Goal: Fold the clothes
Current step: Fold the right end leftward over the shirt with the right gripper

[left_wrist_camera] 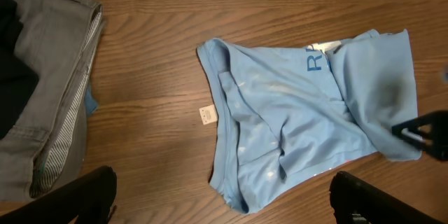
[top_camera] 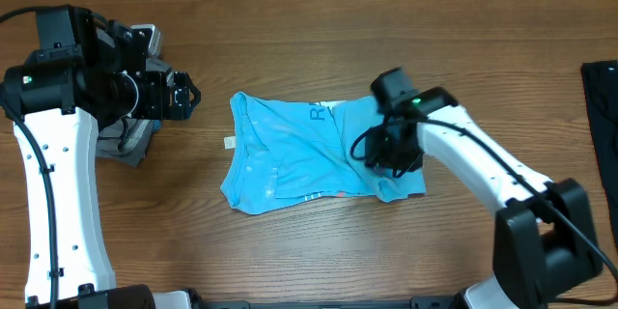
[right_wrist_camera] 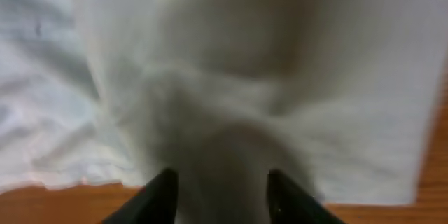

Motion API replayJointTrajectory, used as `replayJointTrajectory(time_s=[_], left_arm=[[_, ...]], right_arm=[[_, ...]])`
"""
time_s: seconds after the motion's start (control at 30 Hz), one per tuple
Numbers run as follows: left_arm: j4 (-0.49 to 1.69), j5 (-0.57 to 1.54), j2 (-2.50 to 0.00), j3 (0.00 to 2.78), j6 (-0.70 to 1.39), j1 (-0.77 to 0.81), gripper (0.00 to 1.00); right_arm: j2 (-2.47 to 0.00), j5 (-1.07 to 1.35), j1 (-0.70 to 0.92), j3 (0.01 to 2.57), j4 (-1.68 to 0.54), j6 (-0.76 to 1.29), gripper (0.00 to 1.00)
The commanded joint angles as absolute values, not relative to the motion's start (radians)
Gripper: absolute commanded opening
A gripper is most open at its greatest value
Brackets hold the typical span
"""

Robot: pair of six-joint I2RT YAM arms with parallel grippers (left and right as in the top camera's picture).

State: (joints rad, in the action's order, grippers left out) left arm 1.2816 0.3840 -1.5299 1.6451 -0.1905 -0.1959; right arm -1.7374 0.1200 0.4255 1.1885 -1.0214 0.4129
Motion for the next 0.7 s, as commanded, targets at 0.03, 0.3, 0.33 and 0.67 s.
replayJointTrajectory(time_s=[0.03,0.3,0.33,0.67], left_arm=[[1.279,0.381,-1.533,1.654,-0.195,-0.189,1.0],[1.279,0.381,-1.533,1.654,-0.195,-0.189,1.0],[1.279,0.381,-1.533,1.654,-0.195,-0.189,1.0],[1.279,0.381,-1.533,1.654,-0.195,-0.189,1.0]], right_arm=[[-1.744,0.199,0.487,1.181,-0.985,0.41,0.23],[-1.744,0.226,0.569,1.181,-0.881,0.57,0.07],[-1.743,0.216,0.568,1.183,-0.88,0.57,0.07],[-1.588,0.158,0.455,1.225,-0.949,0.467,0.04]])
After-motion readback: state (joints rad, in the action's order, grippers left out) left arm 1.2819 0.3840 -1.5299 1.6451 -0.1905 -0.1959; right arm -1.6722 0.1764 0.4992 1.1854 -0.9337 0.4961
